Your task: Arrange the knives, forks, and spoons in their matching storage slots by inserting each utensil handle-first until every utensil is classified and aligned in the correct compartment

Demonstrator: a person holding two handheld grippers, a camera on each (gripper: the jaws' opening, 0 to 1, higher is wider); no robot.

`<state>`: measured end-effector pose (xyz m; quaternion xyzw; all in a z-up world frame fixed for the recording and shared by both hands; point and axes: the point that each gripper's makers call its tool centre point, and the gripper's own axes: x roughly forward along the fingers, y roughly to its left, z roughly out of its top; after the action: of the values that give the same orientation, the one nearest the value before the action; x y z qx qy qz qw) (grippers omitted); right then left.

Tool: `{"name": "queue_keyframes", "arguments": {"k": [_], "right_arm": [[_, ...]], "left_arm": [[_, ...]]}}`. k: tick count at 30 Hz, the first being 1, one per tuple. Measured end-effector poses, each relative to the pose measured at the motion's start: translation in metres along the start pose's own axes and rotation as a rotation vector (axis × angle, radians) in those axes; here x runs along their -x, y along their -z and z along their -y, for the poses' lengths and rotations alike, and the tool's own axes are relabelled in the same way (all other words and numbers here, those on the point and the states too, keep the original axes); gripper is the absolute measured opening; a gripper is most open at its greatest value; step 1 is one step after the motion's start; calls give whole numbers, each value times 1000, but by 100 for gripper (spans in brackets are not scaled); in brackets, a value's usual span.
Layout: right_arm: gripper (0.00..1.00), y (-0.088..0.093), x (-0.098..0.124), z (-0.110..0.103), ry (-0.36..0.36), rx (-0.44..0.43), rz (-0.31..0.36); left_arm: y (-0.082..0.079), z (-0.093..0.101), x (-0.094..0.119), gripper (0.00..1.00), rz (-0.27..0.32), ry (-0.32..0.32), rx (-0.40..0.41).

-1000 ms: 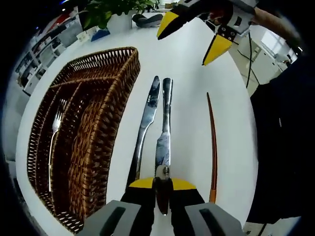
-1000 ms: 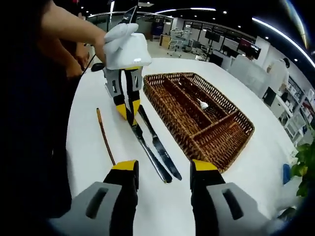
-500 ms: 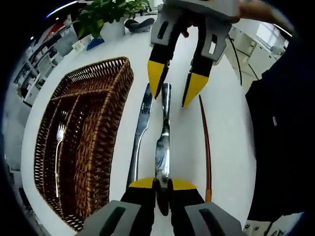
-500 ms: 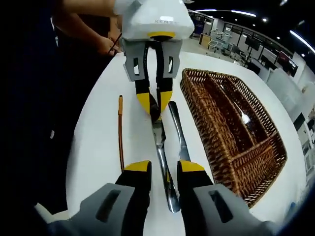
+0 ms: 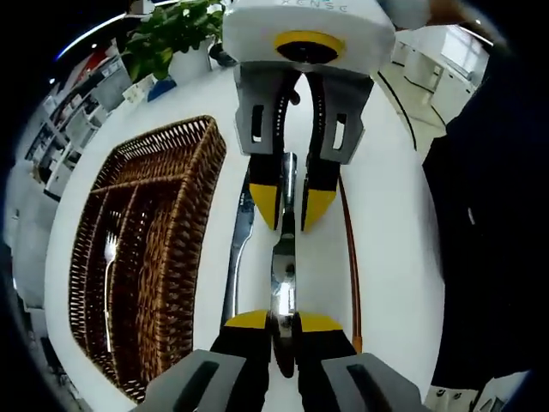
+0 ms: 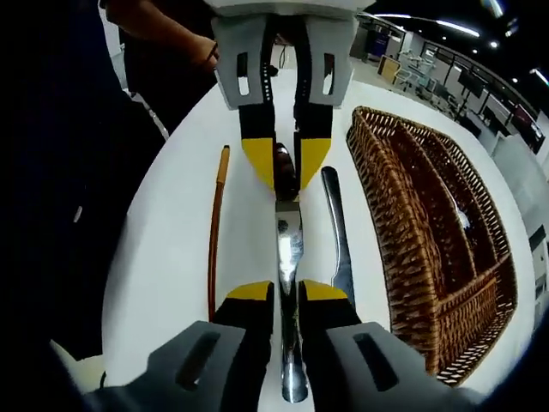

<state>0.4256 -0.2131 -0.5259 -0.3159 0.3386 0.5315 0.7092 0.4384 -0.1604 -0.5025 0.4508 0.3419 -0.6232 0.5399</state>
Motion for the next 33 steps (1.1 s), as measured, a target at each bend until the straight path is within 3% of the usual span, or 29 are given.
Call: {"name": "queue_keyframes", "arguments": {"k": [22,28,33], "right_arm": [[4,-1,0,-7,2,28,-8],[4,-2,-2,-12,-6,24,-26],[4,-3,1,-12,2,6,-27]], "left_arm": [[2,4,3,11,51,36,41],[2,6,10,27,112,37,84],[0,7,22,47,218,5,143]]}}
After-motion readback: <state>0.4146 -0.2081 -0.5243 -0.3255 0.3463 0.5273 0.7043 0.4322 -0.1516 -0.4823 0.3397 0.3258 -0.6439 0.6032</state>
